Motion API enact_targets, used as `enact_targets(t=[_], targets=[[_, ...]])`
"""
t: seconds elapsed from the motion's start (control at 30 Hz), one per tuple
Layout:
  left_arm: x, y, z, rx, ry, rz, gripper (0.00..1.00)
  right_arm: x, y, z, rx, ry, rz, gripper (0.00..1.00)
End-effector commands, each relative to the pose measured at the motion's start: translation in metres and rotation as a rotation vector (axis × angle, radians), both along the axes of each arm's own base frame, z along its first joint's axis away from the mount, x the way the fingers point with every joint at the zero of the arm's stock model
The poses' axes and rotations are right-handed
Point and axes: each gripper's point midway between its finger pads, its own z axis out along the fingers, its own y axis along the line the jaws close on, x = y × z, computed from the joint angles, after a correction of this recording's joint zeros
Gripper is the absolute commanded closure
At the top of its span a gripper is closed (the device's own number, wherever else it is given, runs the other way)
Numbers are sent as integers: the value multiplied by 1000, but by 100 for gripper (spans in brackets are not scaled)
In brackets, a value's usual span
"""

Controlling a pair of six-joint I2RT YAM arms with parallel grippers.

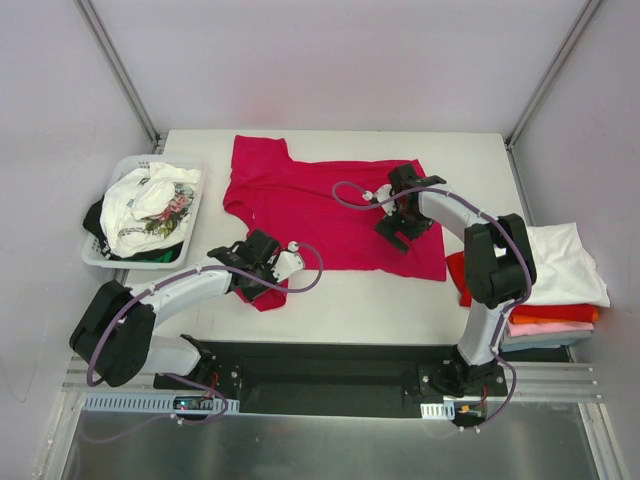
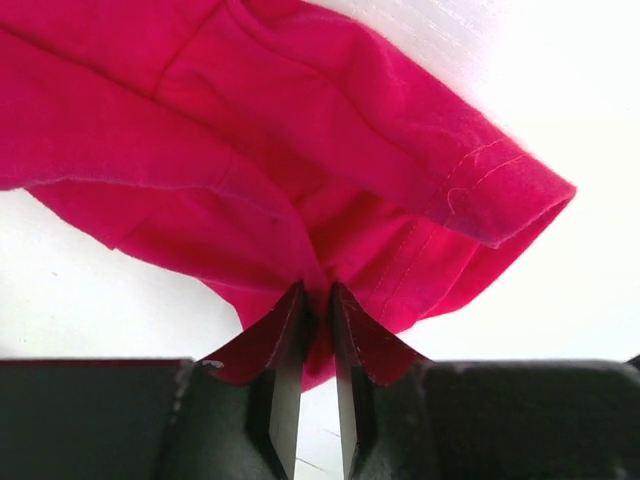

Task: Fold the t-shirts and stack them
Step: Flatten out the tshirt

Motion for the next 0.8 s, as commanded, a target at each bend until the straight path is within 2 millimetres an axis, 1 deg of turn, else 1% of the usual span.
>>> enact_targets(t=[0.0, 0.07, 0.13, 0.3, 0.5, 0.6, 0.63, 0.77], targets=[[3, -7, 12, -35, -31, -8, 85, 0, 2, 5, 17, 3, -9, 0], [4, -7, 15, -42, -45, -7, 89, 0, 2, 3, 17, 6, -11, 0], [8, -2, 19, -28, -76, 4, 89, -1, 2, 2, 16, 11, -10, 0], [9, 0, 24, -31, -104, 7, 88, -3, 4, -4, 24, 26, -8, 1], [12, 1, 29, -27, -130, 6, 87, -10, 15, -10, 87, 69, 15, 0], [12, 2, 28, -22, -126, 6, 87, -11, 21, -10, 121, 81, 34, 0], [12, 2, 28, -20, -125, 8, 87, -15, 29, -10, 158, 101, 50, 0], [12, 3, 27, -15, -123, 9, 87, -14, 32, -15, 172, 117, 55, 0]])
